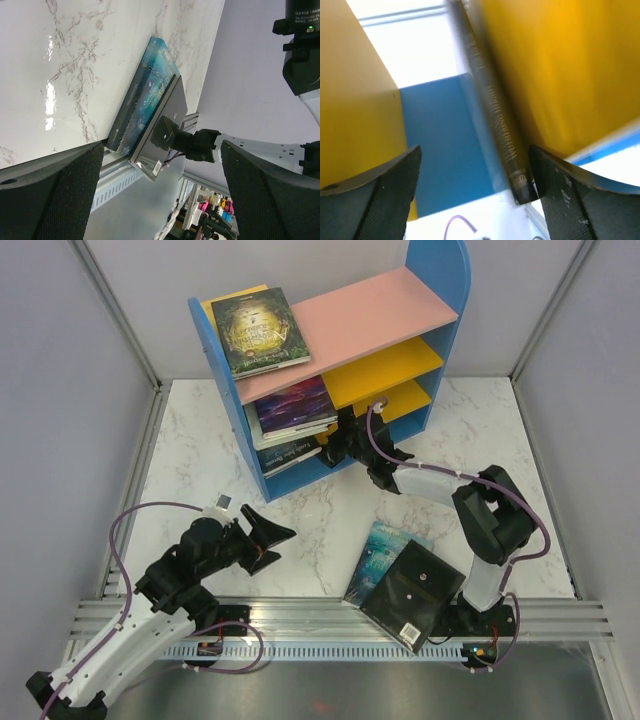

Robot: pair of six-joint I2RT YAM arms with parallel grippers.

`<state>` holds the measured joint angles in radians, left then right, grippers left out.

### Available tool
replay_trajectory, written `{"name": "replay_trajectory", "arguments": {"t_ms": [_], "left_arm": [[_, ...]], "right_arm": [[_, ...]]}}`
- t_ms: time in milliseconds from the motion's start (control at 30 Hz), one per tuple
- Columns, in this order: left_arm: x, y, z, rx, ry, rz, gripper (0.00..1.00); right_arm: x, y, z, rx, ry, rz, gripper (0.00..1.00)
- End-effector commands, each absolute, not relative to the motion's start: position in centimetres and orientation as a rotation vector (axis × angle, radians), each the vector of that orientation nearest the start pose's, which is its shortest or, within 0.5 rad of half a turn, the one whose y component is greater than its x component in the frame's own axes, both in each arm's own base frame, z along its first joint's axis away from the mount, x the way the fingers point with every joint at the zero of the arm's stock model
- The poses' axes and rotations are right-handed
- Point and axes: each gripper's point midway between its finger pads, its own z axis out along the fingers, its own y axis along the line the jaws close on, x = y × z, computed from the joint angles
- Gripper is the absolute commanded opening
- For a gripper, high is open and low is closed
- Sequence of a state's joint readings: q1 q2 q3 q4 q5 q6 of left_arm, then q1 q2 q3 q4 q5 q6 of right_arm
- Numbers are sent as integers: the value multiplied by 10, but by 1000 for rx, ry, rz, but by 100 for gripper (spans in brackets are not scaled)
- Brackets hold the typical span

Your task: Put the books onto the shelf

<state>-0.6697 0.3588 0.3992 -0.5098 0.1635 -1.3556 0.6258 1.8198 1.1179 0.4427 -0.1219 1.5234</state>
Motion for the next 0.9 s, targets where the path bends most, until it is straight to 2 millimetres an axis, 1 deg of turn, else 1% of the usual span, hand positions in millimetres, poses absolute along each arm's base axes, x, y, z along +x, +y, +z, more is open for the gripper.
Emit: {"name": "replay_trajectory", "arguments": {"t_ms": [0, 33, 67, 100, 133, 167, 200, 233, 267, 333, 367, 400, 467, 500, 533, 567, 600, 633, 667, 700, 733, 767, 800, 833, 867], "left_arm": [[138, -190, 168, -644, 2227, -1295, 100], [138, -190, 167, -645, 2228, -1294, 100], [139, -191, 166, -644, 2231, -1291, 100], [139, -192, 167, -637, 2230, -1294, 100], [140, -192, 166, -636, 2236, -1288, 100], [141, -193, 167, -631, 2235, -1288, 100], [142, -193, 166, -622, 2238, -1281, 100], [142, -194, 167, -619, 2238, -1280, 100], [144, -195, 166, -620, 2246, -1270, 100], [146, -196, 164, -617, 2253, -1265, 100], [146, -197, 160, -618, 2266, -1258, 100], [146, -198, 159, -621, 2271, -1264, 100], [148, -202, 157, -627, 2270, -1280, 100], [147, -204, 157, -626, 2269, -1300, 100], [149, -208, 158, -615, 2255, -1324, 100], [151, -211, 161, -599, 2244, -1346, 100], [149, -216, 158, -560, 2266, -1361, 100], [149, -219, 157, -540, 2269, -1369, 100], [150, -223, 157, -515, 2273, -1382, 100], [151, -230, 162, -452, 2261, -1416, 100], [150, -236, 154, -432, 2303, -1401, 99], [150, -242, 155, -404, 2318, -1403, 99], [153, -249, 160, -357, 2297, -1417, 99], [146, -262, 149, -311, 2361, -1408, 99], [145, -272, 153, -274, 2367, -1417, 99]], "right_arm": [[366, 358, 170, 702, 2159, 1361, 98], [362, 355, 178, 678, 2153, 1358, 98], [359, 352, 179, 645, 2163, 1338, 98], [352, 348, 174, 633, 2201, 1304, 98], [349, 345, 174, 616, 2215, 1283, 98], [345, 339, 180, 578, 2214, 1258, 98], [339, 333, 174, 582, 2255, 1213, 98], [333, 326, 179, 572, 2254, 1198, 98], [332, 319, 178, 571, 2260, 1177, 98], [317, 304, 163, 564, 2333, 1097, 98], [314, 298, 157, 567, 2359, 1075, 98], [306, 290, 145, 561, 2412, 1024, 98], [299, 278, 142, 555, 2432, 987, 98], [290, 269, 133, 561, 2474, 934, 98], [286, 260, 142, 529, 2457, 920, 98], [281, 253, 143, 507, 2462, 891, 98], [270, 238, 136, 510, 2507, 801, 98], [263, 226, 147, 460, 2488, 770, 98], [256, 216, 149, 448, 2498, 731, 98], [242, 196, 141, 466, 2554, 633, 98], [233, 186, 148, 447, 2551, 610, 98], [223, 175, 145, 424, 2576, 566, 98], [201, 159, 132, 427, 2658, 477, 98], [193, 145, 133, 436, 2650, 420, 98], [182, 135, 127, 456, 2674, 365, 98]]}}
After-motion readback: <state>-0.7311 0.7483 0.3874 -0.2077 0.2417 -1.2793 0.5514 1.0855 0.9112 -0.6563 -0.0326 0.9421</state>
